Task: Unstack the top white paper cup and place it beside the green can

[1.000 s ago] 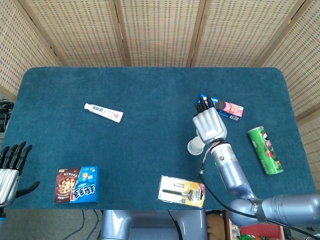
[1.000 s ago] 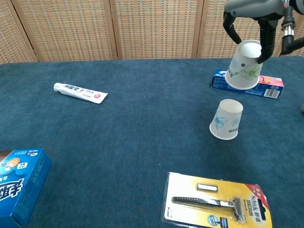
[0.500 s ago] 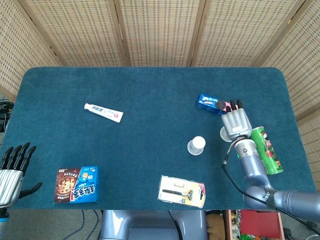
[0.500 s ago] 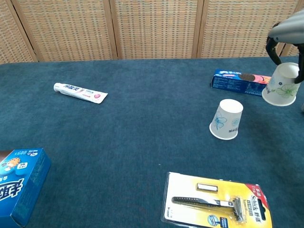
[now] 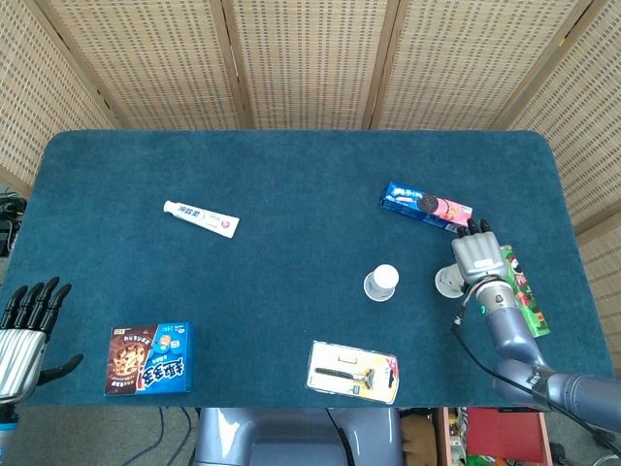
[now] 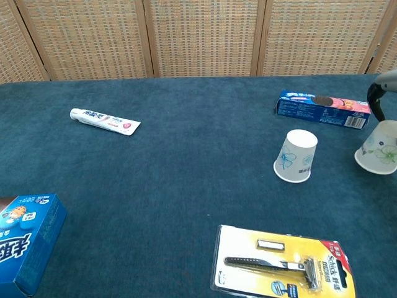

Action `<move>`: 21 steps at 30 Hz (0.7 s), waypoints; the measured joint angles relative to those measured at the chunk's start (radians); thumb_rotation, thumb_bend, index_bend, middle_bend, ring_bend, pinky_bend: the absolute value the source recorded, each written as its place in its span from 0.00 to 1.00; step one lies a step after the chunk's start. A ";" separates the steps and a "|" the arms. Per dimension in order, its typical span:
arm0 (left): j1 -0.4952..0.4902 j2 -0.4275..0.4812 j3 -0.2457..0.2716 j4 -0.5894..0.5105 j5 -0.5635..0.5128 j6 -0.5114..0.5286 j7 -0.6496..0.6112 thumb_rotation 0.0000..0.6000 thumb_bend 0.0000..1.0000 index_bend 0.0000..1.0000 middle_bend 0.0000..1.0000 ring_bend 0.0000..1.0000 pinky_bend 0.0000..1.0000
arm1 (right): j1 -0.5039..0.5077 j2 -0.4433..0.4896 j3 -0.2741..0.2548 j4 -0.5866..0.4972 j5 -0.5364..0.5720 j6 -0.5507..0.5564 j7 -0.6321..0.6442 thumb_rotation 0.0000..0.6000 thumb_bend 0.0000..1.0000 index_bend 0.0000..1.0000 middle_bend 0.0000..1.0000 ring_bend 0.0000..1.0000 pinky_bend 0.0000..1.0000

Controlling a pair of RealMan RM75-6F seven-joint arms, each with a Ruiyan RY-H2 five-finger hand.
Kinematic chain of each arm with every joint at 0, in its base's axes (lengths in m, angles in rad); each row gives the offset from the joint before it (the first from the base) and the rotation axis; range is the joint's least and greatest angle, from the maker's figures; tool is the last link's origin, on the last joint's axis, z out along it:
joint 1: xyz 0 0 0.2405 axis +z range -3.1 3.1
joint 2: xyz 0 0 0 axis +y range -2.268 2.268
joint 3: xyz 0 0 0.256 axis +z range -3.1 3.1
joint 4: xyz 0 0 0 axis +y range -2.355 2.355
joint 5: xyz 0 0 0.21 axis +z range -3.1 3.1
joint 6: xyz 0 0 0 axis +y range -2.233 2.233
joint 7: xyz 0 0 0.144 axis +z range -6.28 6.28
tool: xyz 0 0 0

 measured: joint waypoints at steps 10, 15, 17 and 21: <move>0.004 -0.006 -0.007 0.001 -0.010 0.007 0.008 1.00 0.00 0.00 0.00 0.00 0.00 | -0.015 -0.017 -0.013 0.031 0.028 -0.019 -0.003 1.00 0.40 0.25 0.00 0.00 0.03; 0.006 -0.006 -0.009 0.004 -0.010 0.012 0.002 1.00 0.00 0.00 0.00 0.00 0.00 | -0.015 0.001 -0.009 -0.003 0.037 0.026 -0.019 1.00 0.30 0.10 0.00 0.00 0.00; 0.007 -0.005 -0.010 0.005 -0.012 0.014 -0.001 1.00 0.00 0.00 0.00 0.00 0.00 | -0.017 0.017 -0.005 -0.023 0.034 0.049 -0.020 1.00 0.29 0.09 0.00 0.00 0.00; 0.009 -0.005 -0.013 0.007 -0.020 0.015 -0.003 1.00 0.00 0.00 0.00 0.00 0.00 | -0.042 0.057 0.006 -0.088 -0.029 0.121 0.009 1.00 0.29 0.09 0.00 0.00 0.00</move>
